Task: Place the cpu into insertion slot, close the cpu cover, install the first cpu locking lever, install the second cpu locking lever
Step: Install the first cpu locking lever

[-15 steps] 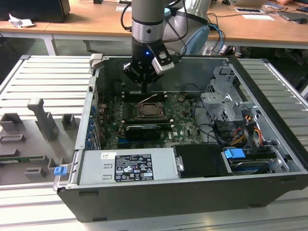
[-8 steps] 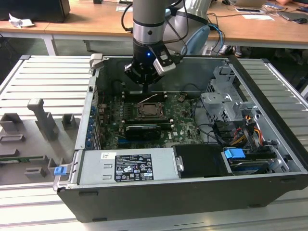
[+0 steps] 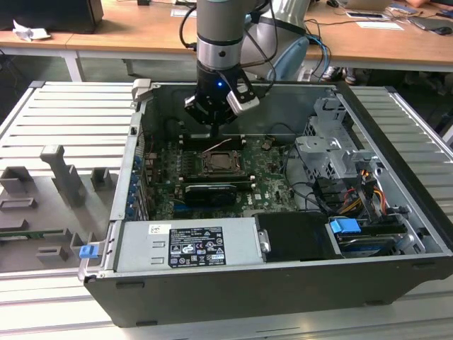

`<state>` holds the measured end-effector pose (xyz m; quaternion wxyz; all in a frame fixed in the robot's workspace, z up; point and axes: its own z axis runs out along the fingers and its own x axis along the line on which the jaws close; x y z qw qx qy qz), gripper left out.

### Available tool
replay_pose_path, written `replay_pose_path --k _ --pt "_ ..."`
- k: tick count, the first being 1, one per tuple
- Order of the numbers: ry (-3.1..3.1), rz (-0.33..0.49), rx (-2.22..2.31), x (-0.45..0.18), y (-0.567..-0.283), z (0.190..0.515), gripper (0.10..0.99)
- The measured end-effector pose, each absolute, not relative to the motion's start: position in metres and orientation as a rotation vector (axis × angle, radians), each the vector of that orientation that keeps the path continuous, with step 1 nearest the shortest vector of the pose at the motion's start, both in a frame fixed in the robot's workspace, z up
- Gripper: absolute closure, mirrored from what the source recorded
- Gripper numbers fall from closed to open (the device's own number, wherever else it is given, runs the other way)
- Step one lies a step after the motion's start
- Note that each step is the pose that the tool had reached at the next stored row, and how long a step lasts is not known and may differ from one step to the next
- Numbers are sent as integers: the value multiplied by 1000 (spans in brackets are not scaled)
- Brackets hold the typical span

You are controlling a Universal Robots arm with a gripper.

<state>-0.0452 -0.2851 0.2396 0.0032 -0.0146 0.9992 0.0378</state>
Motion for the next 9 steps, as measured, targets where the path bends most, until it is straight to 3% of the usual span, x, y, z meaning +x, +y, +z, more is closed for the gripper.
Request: replay_pose_path --k 9 --pt "3131 162 -69 -40 -286 230 980"
